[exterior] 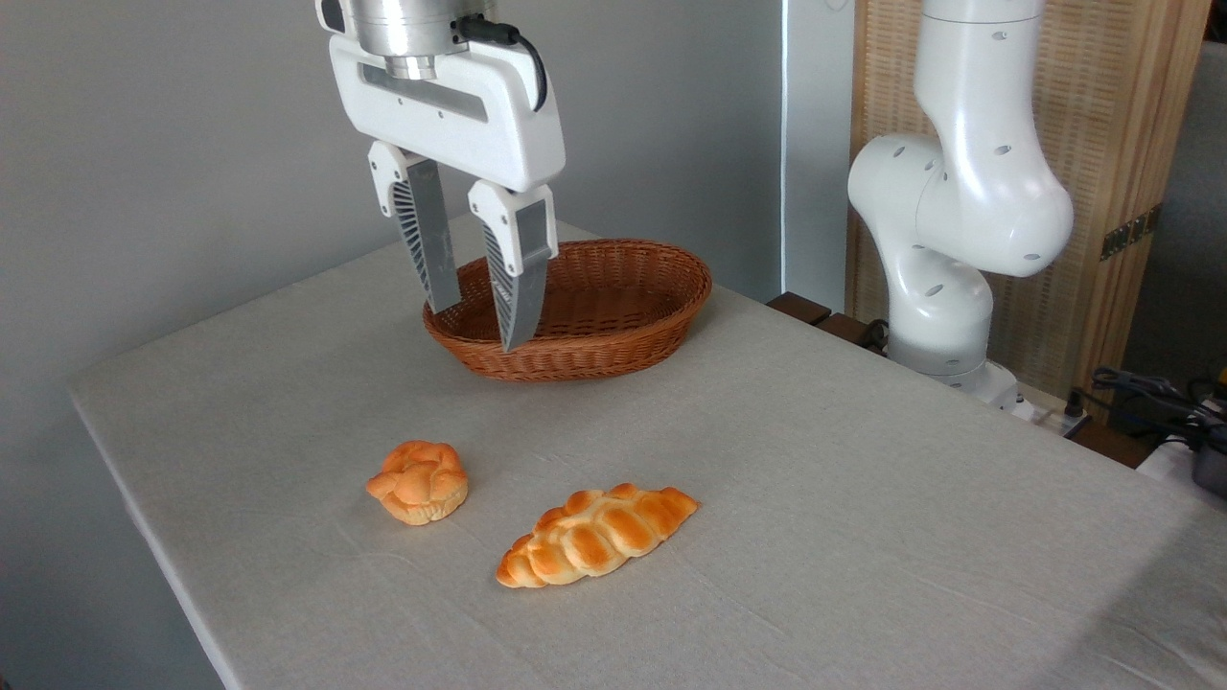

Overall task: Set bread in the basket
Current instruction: 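Move the gripper over the round bread roll and lower onto it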

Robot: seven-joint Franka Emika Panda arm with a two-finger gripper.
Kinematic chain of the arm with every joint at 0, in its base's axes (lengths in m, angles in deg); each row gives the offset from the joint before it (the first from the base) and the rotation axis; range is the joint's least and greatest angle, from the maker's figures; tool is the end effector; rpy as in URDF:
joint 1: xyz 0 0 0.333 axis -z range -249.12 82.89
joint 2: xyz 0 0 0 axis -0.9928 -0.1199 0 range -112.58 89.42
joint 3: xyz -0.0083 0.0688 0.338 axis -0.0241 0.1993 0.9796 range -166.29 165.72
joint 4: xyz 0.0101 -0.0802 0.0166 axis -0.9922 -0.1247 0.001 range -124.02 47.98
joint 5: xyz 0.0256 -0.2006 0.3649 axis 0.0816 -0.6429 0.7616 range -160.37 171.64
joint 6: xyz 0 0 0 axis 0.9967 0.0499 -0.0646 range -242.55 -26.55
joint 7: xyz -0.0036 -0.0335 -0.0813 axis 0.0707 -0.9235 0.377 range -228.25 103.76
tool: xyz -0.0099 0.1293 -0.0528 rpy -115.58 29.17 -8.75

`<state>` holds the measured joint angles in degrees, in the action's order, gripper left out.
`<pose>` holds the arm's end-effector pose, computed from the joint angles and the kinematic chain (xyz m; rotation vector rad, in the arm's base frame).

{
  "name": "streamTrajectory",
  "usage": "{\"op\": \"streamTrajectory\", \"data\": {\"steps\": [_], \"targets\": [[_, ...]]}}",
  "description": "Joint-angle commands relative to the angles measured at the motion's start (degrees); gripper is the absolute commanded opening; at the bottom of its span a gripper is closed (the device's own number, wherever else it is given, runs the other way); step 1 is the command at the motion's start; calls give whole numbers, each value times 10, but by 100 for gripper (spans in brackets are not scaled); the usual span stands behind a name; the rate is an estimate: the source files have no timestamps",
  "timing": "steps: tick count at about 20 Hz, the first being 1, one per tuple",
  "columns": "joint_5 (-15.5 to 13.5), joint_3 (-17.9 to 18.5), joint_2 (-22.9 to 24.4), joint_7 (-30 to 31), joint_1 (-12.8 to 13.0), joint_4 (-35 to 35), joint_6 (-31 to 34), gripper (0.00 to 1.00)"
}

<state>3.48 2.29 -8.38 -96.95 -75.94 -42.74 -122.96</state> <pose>0.5692 -0.0501 0.6201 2.9379 -1.0453 0.1184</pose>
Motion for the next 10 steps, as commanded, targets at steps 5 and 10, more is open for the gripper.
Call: {"op": "streamTrajectory", "data": {"steps": [5,10], "targets": [[-19,-21,2,-11,11,-62,-116,100],[-20,-56,1,-128,13,-131,-194,100]]}}
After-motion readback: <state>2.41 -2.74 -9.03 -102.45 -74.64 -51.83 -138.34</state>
